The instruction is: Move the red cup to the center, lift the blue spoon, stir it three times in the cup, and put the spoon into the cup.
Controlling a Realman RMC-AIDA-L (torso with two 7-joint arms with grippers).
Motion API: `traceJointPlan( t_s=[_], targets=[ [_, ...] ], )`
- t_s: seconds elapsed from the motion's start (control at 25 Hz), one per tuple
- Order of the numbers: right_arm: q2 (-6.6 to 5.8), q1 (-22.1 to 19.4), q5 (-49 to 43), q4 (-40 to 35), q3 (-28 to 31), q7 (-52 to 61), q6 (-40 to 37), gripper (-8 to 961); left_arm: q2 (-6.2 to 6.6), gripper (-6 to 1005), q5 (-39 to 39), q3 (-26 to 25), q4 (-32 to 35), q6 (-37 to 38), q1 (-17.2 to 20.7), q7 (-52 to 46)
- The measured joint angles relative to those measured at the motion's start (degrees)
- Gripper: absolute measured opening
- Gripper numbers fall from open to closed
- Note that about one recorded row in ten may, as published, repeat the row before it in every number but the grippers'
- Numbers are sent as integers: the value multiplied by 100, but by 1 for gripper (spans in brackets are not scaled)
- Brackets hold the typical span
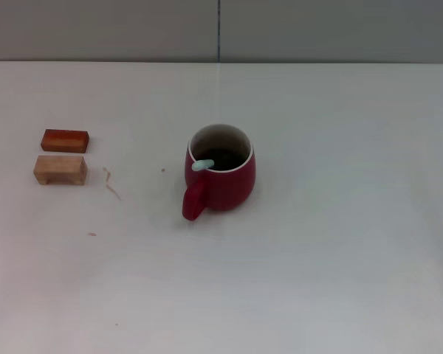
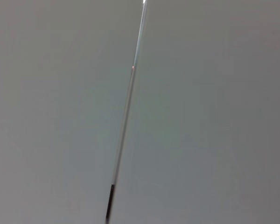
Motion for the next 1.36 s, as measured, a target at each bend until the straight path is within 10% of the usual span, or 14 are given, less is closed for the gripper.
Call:
traceJointPlan(
  t_s=[0.48,1.08,1.36],
  targets=[
    [-11,7,0,-137,713,-2,-25,762,28,483,-3576,-2322,-4095,-462,560,4277],
    [-34,-27,0,-320,1323,0,-34,761,-29,485,-3927,-2501,-6278,-1141,397,10295],
    [-119,-32,0,-391,1313,-2,-34,761,-39,485,-3939,-2858,-6794,-1473,302,11035]
  ],
)
